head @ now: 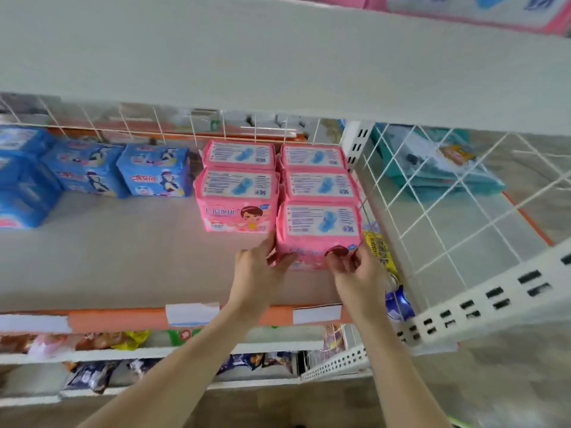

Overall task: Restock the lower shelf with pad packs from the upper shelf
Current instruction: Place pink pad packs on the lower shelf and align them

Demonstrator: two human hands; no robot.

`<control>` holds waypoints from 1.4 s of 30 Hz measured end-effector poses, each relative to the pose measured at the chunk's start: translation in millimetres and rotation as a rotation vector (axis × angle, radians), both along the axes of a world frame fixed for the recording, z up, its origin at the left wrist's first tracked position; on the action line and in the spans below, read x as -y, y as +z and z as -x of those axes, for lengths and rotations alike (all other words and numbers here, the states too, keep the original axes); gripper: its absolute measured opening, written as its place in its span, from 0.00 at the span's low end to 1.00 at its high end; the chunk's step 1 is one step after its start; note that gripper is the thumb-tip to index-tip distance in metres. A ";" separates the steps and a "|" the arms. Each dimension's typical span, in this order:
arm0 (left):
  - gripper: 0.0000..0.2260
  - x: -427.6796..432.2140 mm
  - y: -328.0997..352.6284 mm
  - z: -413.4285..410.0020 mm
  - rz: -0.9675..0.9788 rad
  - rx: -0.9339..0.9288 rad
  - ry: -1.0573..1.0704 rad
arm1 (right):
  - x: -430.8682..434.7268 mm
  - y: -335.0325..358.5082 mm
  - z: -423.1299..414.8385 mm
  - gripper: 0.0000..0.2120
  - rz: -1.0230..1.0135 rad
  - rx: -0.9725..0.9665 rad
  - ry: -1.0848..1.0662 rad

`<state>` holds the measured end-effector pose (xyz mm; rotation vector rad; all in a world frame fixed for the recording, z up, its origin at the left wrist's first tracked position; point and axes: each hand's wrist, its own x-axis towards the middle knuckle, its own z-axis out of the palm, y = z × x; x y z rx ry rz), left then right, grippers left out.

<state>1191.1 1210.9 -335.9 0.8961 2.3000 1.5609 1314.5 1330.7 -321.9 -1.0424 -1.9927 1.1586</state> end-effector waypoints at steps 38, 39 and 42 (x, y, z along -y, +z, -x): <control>0.22 3.4 19.2 23.1 0.376 -0.220 -0.109 | 0.8 10.0 0.9 0.22 -0.048 0.054 -0.050; 0.21 10.3 25.1 23.5 0.389 -0.228 -0.135 | 5.7 10.2 -0.5 0.24 -0.060 0.052 -0.058; 0.23 35.8 42.0 21.4 0.501 -0.303 -0.202 | 22.6 13.6 -7.4 0.33 -0.026 0.056 -0.034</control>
